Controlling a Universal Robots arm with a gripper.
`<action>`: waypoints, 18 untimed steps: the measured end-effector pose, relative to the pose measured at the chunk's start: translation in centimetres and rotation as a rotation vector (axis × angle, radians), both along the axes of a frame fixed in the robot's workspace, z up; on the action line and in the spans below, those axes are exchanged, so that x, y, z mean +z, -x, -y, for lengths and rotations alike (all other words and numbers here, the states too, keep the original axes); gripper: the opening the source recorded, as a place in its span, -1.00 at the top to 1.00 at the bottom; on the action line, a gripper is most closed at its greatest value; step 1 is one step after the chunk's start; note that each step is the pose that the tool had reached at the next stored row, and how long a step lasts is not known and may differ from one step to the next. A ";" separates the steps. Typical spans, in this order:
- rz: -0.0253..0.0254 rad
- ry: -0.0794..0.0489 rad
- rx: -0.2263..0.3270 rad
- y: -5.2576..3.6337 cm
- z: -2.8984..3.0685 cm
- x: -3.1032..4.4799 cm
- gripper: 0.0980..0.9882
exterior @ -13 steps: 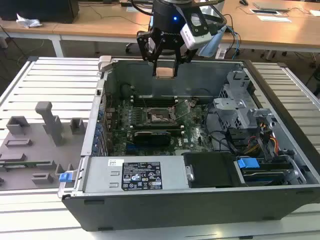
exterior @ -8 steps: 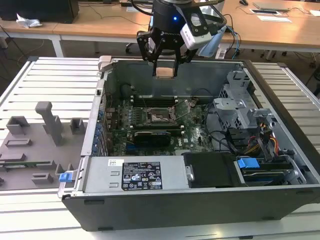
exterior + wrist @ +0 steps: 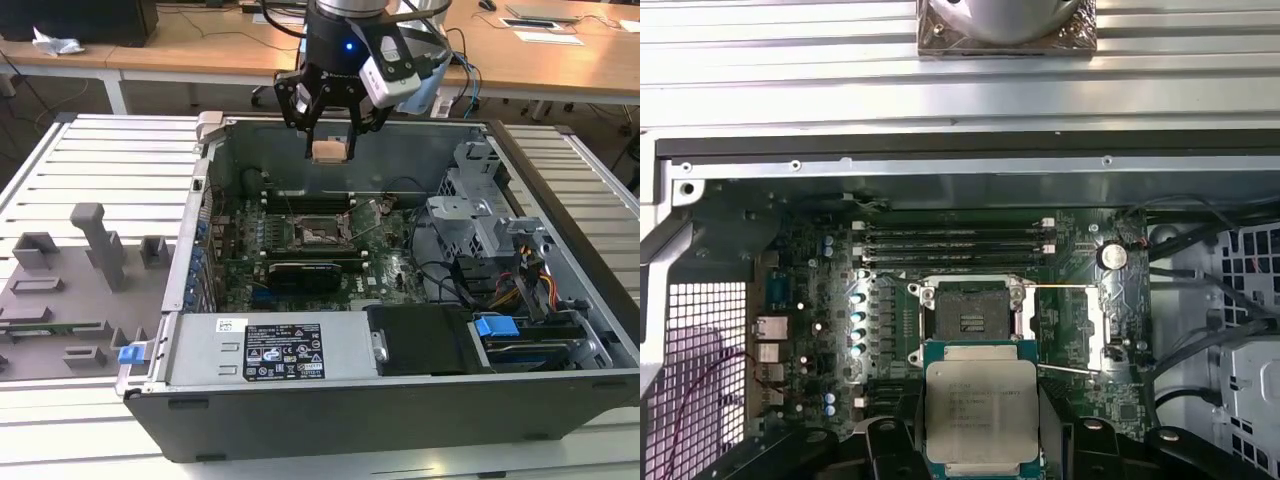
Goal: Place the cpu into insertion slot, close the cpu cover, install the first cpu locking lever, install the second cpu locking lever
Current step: 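Place the cpu into insertion slot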
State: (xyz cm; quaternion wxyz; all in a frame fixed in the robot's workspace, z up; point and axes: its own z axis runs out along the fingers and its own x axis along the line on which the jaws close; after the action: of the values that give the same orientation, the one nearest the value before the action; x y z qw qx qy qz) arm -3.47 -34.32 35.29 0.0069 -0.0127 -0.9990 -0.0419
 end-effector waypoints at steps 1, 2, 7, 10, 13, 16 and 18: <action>0.0009 0.002 0.000 0.00 0.00 -0.21 0.00; 0.0012 0.008 0.000 0.00 0.00 -0.48 0.00; 0.0042 0.015 0.000 0.00 -0.01 -1.17 0.00; 0.0056 0.018 0.000 0.00 -0.01 -1.61 0.00; 0.0069 0.021 0.000 0.00 -0.01 -1.94 0.00; 0.0084 0.025 0.000 0.00 -0.02 -2.46 0.00; 0.0088 0.029 0.000 0.00 -0.01 -2.75 0.00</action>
State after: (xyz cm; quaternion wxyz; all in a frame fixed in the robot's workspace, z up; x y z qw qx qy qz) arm -3.48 -34.30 32.54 0.0024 -0.0127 -0.9995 -0.0276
